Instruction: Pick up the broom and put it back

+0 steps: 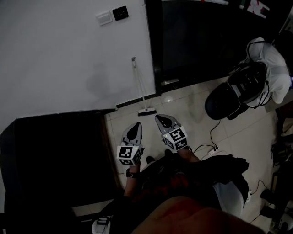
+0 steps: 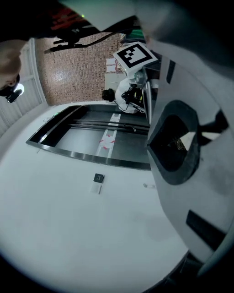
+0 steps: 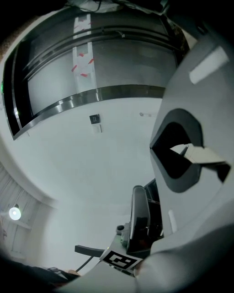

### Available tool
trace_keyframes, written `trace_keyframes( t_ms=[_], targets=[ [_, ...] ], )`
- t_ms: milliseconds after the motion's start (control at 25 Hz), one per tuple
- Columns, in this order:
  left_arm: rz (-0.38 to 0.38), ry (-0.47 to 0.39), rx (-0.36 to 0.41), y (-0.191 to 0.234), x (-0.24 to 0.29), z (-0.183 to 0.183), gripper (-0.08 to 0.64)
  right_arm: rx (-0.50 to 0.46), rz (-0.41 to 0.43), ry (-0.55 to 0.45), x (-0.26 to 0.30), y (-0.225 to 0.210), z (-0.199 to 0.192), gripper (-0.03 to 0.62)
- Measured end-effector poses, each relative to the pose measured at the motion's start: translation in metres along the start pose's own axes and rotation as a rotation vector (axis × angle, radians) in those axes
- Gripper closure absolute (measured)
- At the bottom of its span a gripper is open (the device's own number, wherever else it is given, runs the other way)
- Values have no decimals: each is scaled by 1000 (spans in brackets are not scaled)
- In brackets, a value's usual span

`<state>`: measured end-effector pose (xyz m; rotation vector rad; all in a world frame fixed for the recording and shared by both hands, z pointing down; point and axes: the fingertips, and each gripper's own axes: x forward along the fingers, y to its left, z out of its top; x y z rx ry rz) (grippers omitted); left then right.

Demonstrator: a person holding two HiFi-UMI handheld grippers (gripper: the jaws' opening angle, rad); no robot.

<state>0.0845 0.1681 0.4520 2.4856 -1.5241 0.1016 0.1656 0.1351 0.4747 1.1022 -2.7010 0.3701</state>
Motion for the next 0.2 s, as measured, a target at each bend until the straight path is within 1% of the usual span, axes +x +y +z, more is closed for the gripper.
trace_keyframes(
  t_ms=[200],
  targets=[
    [-4,-21,-26,3,-5,2,558,28,-7,0,-8,3,1,592]
  ],
)
